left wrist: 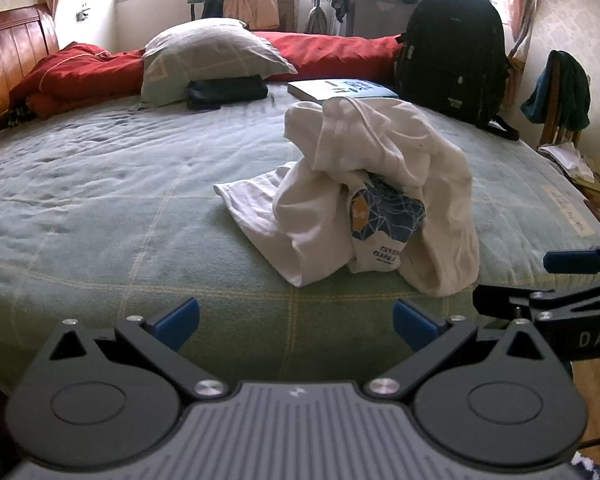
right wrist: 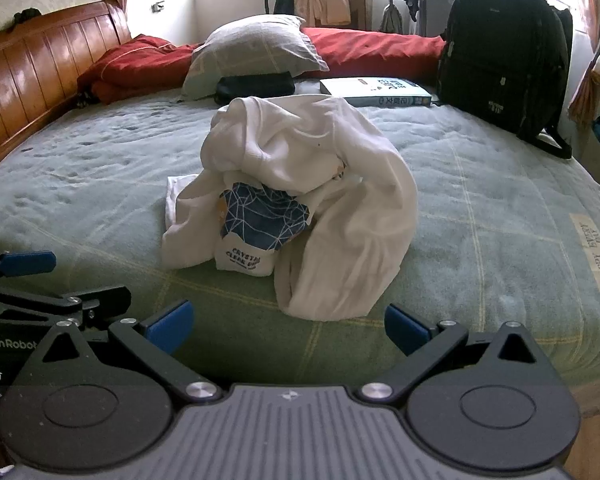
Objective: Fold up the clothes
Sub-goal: 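Approach the crumpled white shirt with both grippers open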
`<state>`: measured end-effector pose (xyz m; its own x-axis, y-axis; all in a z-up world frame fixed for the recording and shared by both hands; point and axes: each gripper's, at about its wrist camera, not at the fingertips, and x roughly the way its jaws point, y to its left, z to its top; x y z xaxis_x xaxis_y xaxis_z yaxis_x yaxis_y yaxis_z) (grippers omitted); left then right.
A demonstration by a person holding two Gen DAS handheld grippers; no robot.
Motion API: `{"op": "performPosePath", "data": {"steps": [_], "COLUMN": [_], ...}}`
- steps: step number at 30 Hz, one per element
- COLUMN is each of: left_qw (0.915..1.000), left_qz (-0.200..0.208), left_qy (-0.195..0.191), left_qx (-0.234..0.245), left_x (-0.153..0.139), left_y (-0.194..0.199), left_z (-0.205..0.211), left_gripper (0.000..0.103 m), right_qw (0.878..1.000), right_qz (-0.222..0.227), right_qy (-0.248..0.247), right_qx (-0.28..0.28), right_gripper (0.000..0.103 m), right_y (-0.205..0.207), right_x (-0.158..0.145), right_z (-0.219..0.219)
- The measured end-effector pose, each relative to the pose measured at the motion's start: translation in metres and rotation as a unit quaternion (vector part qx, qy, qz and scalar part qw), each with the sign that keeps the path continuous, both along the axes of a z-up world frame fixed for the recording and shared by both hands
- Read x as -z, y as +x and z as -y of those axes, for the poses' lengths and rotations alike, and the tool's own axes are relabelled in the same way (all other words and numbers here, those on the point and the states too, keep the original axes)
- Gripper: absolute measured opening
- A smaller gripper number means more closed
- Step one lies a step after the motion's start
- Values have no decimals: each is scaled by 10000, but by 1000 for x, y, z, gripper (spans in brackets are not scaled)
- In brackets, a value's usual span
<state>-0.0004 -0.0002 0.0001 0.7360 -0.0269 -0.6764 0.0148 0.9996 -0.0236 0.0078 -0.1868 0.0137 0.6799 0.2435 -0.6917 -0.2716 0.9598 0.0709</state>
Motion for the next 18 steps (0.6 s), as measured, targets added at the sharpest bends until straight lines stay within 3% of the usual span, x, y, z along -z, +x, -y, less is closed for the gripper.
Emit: {"op": "performPosePath", "data": {"steps": [18], "left_qw": [9999], "left_qz": [-16], "left_qy": [-88], "left_qx": [70], "left_x": [3], "left_y": [2], "left_z": [1], "left_gripper": [102], "right_qw": [10000], "right_qz": [47], "right_qy": [80], "right_qx": [-23], "right_gripper": [103], "right_y": [-2], "right_x": [-1], "right_z": [0]}}
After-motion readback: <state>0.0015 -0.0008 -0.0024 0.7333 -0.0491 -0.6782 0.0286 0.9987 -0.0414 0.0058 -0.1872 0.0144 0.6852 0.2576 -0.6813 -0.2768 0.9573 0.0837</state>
